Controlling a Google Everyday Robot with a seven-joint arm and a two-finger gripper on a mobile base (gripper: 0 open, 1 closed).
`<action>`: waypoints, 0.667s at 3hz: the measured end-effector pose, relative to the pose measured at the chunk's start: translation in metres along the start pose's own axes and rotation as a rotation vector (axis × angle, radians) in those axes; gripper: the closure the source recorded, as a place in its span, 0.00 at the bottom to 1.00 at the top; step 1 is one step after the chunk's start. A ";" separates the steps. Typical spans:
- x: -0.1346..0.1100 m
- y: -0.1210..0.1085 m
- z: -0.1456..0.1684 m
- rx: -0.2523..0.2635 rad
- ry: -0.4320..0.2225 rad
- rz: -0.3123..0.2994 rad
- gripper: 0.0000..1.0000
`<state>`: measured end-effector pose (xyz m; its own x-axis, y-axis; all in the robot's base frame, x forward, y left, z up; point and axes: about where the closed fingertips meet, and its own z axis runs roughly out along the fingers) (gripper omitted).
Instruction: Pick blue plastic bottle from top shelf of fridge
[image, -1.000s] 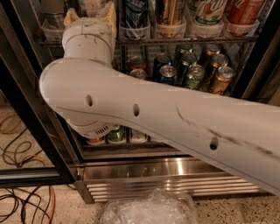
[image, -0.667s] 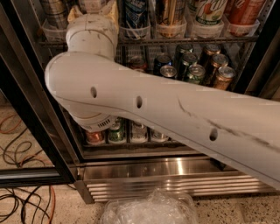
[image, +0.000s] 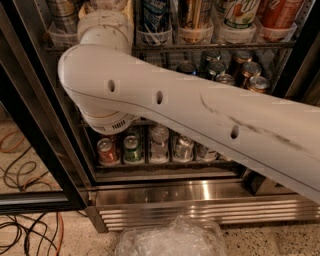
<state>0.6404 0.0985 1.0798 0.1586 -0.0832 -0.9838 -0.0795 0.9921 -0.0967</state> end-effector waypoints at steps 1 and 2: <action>-0.002 0.008 0.006 -0.024 -0.006 0.005 0.60; -0.003 0.008 0.006 -0.024 -0.006 0.005 0.82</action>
Offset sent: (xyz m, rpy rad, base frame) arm -0.0033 0.0182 0.0022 0.0269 -0.0036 0.0592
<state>0.6457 0.1072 1.0825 0.1643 -0.0777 -0.9834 -0.1041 0.9900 -0.0956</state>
